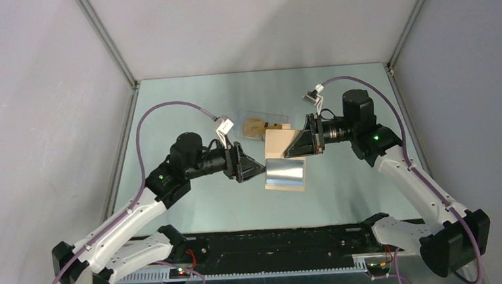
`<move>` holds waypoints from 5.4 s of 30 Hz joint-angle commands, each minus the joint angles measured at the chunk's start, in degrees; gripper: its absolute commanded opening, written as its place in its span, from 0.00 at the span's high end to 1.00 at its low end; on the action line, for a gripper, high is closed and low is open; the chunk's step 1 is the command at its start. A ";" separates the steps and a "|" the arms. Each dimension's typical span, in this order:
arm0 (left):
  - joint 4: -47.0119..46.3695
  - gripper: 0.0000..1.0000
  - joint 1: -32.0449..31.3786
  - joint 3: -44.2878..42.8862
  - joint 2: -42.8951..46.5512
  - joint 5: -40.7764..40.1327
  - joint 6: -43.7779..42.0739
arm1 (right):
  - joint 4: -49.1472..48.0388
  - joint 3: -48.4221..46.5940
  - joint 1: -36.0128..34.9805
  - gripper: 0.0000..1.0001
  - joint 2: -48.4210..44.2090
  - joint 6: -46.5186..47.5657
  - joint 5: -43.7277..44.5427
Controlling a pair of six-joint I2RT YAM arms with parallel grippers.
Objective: Put the credit cards into the card holder
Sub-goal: Turn over the card holder, then move the storage box to the center of the board.
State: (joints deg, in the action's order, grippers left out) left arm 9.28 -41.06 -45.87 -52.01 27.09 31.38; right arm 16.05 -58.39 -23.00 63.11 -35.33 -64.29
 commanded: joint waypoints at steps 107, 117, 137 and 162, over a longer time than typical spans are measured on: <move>-28.95 1.00 -5.75 7.62 0.89 0.59 18.68 | -16.26 3.10 -3.29 0.87 -4.28 -17.14 17.78; -28.88 1.00 -8.21 8.42 1.73 3.63 18.95 | -7.47 3.11 1.45 0.33 -1.06 -11.30 20.83; -26.41 1.00 -5.31 14.40 5.64 -11.48 22.74 | 3.07 3.09 -3.38 0.49 8.11 1.57 33.02; -10.79 1.00 5.56 20.79 17.14 -16.44 19.36 | 20.05 -34.16 3.38 0.43 51.39 13.46 52.76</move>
State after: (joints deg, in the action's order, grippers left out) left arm 0.60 -35.90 -25.41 -37.47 9.80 52.84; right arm 30.57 -84.20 -18.90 110.45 -24.29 -16.21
